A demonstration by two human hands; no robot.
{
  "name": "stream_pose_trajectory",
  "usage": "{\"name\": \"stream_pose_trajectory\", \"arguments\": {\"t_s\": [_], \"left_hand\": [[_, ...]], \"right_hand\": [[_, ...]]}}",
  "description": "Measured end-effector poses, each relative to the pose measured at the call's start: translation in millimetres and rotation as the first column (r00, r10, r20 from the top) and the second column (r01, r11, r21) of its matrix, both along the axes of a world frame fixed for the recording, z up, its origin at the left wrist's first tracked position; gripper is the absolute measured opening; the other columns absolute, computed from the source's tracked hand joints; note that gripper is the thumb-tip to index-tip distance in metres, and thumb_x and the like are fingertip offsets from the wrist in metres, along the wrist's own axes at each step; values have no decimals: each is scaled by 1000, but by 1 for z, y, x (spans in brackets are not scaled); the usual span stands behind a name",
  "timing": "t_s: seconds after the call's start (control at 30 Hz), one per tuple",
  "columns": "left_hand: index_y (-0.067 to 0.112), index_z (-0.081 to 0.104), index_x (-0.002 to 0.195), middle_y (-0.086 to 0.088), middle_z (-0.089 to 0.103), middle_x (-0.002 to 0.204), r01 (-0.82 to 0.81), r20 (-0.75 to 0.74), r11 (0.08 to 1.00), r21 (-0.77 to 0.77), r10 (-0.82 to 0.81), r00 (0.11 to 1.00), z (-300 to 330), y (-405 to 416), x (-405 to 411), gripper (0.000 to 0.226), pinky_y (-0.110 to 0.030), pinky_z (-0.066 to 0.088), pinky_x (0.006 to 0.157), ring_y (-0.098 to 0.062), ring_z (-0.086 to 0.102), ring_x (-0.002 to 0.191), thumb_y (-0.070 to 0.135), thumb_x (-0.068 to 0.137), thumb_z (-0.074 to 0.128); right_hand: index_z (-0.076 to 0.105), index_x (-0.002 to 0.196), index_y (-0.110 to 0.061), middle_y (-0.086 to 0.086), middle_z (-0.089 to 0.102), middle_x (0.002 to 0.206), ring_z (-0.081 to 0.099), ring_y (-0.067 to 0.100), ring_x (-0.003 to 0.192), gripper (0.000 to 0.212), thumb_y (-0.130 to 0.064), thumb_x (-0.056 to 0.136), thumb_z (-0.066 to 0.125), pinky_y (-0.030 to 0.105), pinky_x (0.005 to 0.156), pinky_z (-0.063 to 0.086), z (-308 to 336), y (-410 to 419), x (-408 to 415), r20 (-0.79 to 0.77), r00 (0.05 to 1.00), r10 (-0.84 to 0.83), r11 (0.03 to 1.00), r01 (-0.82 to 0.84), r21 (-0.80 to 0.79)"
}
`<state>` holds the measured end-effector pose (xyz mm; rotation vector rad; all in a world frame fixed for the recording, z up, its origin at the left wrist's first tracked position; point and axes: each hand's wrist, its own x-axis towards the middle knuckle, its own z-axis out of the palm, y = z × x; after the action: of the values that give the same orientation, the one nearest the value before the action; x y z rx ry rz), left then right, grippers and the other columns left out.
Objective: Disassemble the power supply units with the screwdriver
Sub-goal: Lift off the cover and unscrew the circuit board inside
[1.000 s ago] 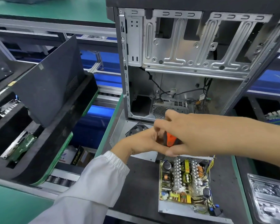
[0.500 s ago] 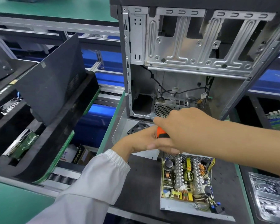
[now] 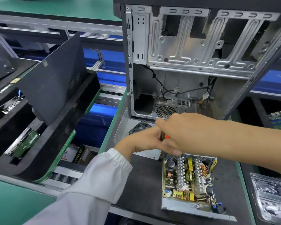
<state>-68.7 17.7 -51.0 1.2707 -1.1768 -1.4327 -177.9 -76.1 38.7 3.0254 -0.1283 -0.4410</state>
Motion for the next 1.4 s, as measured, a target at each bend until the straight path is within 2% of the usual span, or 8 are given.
{"name": "stream_pose_trajectory", "arguments": {"t_s": [0.1, 0.23, 0.3, 0.4, 0.57, 0.83, 1.1, 1.4], "left_hand": [[-4, 62, 96, -4, 62, 82, -35, 21, 999, 9, 34, 999, -4, -1, 4, 24, -24, 48, 77, -16, 57, 83, 4, 78, 74], [38, 67, 85, 23, 63, 73, 15, -50, 1000, -25, -17, 999, 4, 4, 6, 43, -4, 42, 60, 6, 54, 68, -5, 83, 68], [32, 64, 92, 28, 64, 76, 48, -44, 998, -47, -50, 998, 3, 6, 8, 44, 0, 40, 60, 13, 56, 68, -11, 85, 63], [0, 55, 112, 18, 67, 99, 16, -51, 996, -83, -20, 999, -4, 9, 14, 31, -9, 46, 82, 5, 62, 94, -12, 84, 63], [10, 55, 130, -7, 60, 130, -129, -71, 987, -92, 123, 990, -20, 31, 23, 49, -31, 36, 112, -24, 50, 131, -6, 85, 67], [8, 64, 119, -9, 68, 118, -283, 53, 957, -67, 287, 957, -30, 76, 26, 26, -33, 48, 99, -24, 61, 116, 4, 94, 60], [9, 64, 121, -7, 71, 114, -248, 197, 966, 71, 230, 953, -54, 117, 21, 35, -26, 51, 93, -17, 67, 106, -2, 87, 67], [15, 73, 89, -3, 73, 79, -651, 393, 759, -27, 607, 691, -82, 110, 9, 20, -16, 53, 69, -11, 68, 70, -4, 85, 69]], "right_hand": [[47, 110, -20, 2, 53, 83, 58, 26, 71, 25, -36, 91, 51, 44, 64, 54, 5, 2, -4, -2, 1000, -4, 999, 4, 37], [46, 115, -17, 2, 51, 87, 59, 26, 78, 28, -35, 94, 51, 44, 71, 53, 22, 7, -6, -36, 998, -42, 998, 44, 47], [45, 111, -18, -1, 47, 83, 57, 24, 75, 25, -35, 94, 50, 41, 68, 52, 29, 9, -6, -63, 996, -58, 998, 61, 35], [33, 96, -24, -4, 40, 79, 45, 13, 62, 22, -39, 96, 48, 30, 51, 37, 36, 12, -5, -83, 994, -73, 997, 72, -8], [38, 99, -22, -4, 41, 79, 47, 14, 63, 24, -44, 96, 47, 30, 51, 36, 46, 12, -7, -98, 992, -75, 997, 78, 18], [44, 98, -23, -4, 45, 72, 55, 19, 67, 30, -52, 93, 45, 38, 60, 48, 52, 24, 0, -87, 995, -49, 987, 62, 146], [46, 95, -20, -4, 53, 75, 57, 5, 37, 30, -50, 94, 45, 30, 49, 50, 42, 27, 21, -79, 991, -105, 947, 124, 296], [46, 99, -19, -1, 59, 72, 61, 8, 39, 30, -49, 95, 44, 26, 46, 48, 36, 18, 19, -56, 987, -150, 938, 160, 306]]}}
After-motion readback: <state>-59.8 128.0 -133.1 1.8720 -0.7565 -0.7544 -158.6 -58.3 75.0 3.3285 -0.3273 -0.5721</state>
